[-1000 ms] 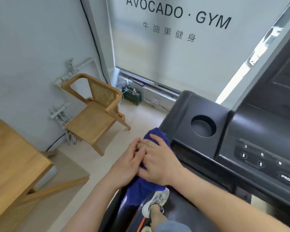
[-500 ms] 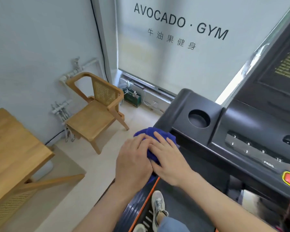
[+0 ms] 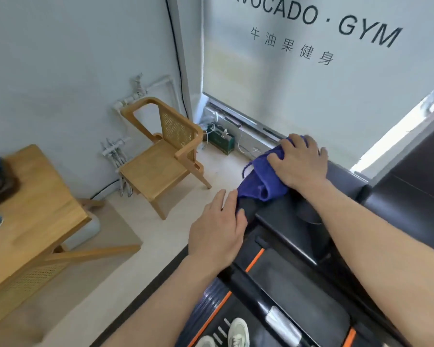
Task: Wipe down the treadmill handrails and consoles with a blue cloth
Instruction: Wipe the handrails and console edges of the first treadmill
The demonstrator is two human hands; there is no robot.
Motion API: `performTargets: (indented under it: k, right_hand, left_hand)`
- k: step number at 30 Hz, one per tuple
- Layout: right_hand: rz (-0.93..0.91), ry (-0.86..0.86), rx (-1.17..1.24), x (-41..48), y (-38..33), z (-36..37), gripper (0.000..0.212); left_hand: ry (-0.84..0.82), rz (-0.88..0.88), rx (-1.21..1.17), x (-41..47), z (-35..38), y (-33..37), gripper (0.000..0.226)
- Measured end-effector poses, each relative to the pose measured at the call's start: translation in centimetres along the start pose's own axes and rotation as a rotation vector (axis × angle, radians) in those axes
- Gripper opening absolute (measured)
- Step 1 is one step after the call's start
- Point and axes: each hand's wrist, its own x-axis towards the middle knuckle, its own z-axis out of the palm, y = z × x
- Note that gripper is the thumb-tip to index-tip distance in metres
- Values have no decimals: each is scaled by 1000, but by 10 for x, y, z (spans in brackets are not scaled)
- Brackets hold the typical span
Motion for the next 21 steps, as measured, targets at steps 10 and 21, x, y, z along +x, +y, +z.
performTargets:
  k: [10, 21]
  right_hand:
    - [-599, -98, -136, -110, -102, 4, 53]
    - [-462, 15, -34, -193, -118, 27, 63]
  left_hand:
    - [153, -105, -498, -9, -29, -29, 41]
    - [-395, 148, -293, -141, -79, -139, 54]
